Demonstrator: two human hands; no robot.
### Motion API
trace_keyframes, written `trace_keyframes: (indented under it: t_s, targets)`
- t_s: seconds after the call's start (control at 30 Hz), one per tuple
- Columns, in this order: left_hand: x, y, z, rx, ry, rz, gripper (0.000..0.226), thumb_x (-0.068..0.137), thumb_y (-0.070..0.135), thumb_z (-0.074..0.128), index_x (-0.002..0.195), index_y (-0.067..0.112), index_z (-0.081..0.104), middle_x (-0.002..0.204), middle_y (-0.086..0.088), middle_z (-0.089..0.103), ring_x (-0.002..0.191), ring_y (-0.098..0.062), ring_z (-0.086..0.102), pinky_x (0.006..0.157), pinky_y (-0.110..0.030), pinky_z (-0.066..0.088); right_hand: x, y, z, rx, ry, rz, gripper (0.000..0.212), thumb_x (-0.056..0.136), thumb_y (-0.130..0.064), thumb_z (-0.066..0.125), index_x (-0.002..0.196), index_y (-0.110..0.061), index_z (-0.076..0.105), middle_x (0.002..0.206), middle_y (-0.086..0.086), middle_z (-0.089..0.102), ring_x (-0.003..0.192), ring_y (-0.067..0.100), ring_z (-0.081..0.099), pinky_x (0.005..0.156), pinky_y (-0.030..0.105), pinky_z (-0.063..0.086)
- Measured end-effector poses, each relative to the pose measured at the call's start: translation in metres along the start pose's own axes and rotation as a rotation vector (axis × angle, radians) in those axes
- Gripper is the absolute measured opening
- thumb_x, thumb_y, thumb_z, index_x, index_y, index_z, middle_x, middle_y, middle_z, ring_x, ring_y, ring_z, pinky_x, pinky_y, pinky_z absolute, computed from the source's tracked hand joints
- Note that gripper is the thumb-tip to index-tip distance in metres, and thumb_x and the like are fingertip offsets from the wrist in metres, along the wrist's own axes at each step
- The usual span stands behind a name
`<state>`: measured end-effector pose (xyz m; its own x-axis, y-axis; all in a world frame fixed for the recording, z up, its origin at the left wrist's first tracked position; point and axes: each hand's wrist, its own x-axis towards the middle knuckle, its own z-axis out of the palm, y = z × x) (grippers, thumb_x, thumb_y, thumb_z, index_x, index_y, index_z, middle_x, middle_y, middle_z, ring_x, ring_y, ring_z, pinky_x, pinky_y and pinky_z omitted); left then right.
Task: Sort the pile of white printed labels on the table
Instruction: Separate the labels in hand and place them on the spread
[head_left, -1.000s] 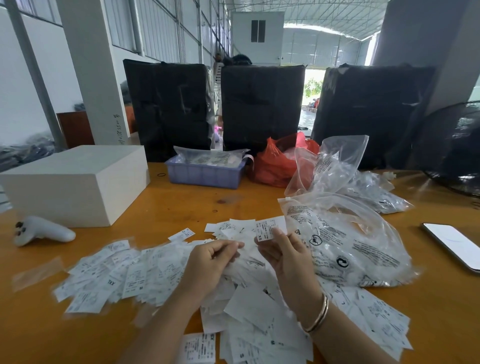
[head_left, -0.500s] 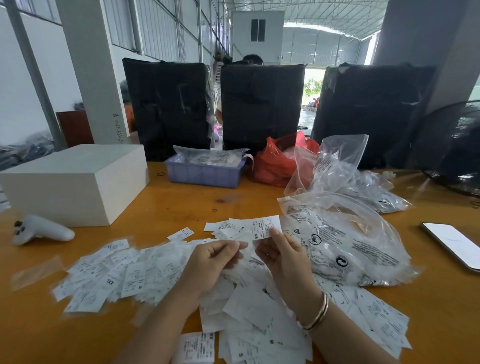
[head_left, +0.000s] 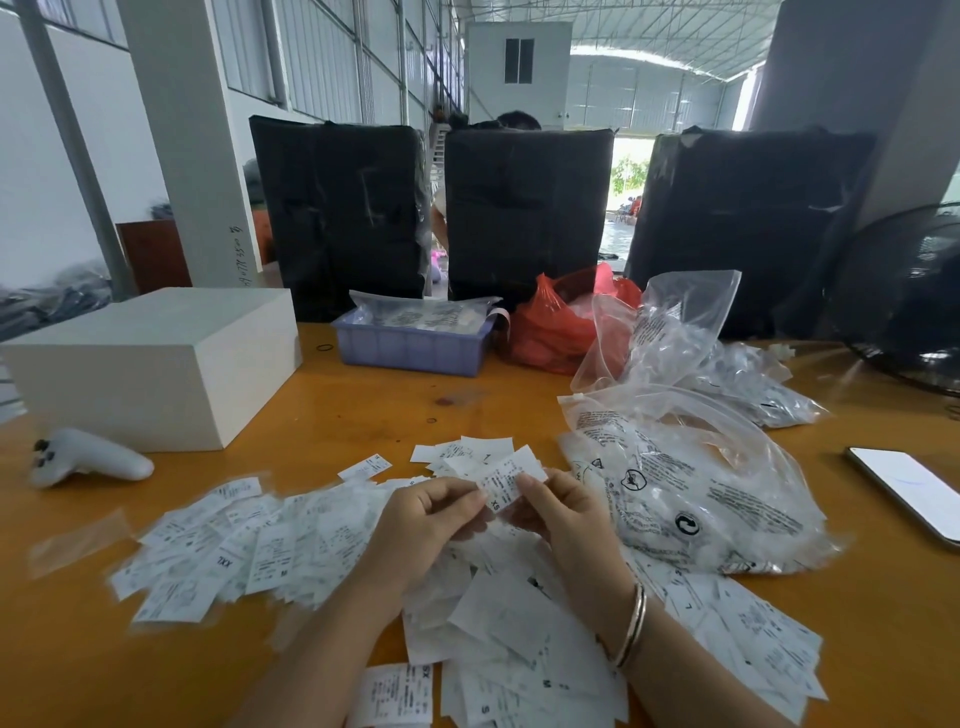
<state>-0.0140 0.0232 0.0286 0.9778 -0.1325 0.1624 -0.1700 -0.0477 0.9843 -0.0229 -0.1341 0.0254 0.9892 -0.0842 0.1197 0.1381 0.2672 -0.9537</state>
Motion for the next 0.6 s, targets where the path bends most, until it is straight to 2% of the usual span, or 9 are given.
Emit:
trace_keyframes:
  t_s: [0.13,0.27,0.4,0.53,0.6]
  targets:
    - [0.0014,-0.0007,-0.0011,0.002,0.006,-0.002,0.012,0.084,0.009,0.069,0.082,0.019,0.074,0.078,0.001,0.075,0.074,-0.012,0.071,0.063,-0.015,0.053,0.0039,-0.0016,-0.0039,0.198,0.07,0.01,0.019,0.089,-0.015,0.06,0.074,-0.004,0.062,0.068,0.014,0.067,0.066,0.022,0.066,0.064,0.027,0.055]
    - [0.0013,-0.0004,-0.0005,0.018,0.011,0.015,0.011,0.081,0.008,0.072,0.081,0.019,0.074,0.076,0.001,0.074,0.071,-0.01,0.069,0.063,-0.015,0.053,0.0069,0.0017,-0.0052,0.246,0.047,0.028,0.02,0.077,-0.024,0.067,0.069,-0.006,0.064,0.069,0.015,0.067,0.067,0.022,0.067,0.063,0.025,0.054]
    - [-0.0002,0.0002,-0.0001,0.019,0.01,0.034,0.012,0.079,0.009,0.074,0.083,0.021,0.074,0.074,0.005,0.073,0.07,-0.005,0.067,0.063,-0.013,0.051,0.0083,0.0044,-0.0043,0.268,0.041,0.057,0.019,0.074,-0.025,0.069,0.069,-0.007,0.067,0.071,0.015,0.067,0.067,0.022,0.067,0.062,0.026,0.054]
    - [-0.0017,0.001,0.0005,0.013,-0.008,0.034,0.017,0.081,0.011,0.073,0.09,0.026,0.072,0.083,0.011,0.073,0.079,0.0,0.067,0.063,-0.011,0.05,0.0097,0.0038,-0.0064,0.318,0.05,0.101,0.013,0.082,-0.017,0.065,0.079,-0.004,0.065,0.074,0.013,0.067,0.069,0.021,0.067,0.063,0.027,0.054]
    - [-0.0018,0.0016,0.0007,0.012,-0.002,0.033,0.02,0.081,0.011,0.073,0.091,0.029,0.071,0.086,0.011,0.073,0.083,0.0,0.067,0.063,-0.011,0.05,0.0091,0.0035,-0.007,0.309,0.019,0.107,0.014,0.079,-0.018,0.067,0.079,-0.004,0.066,0.075,0.013,0.067,0.07,0.021,0.067,0.064,0.027,0.054]
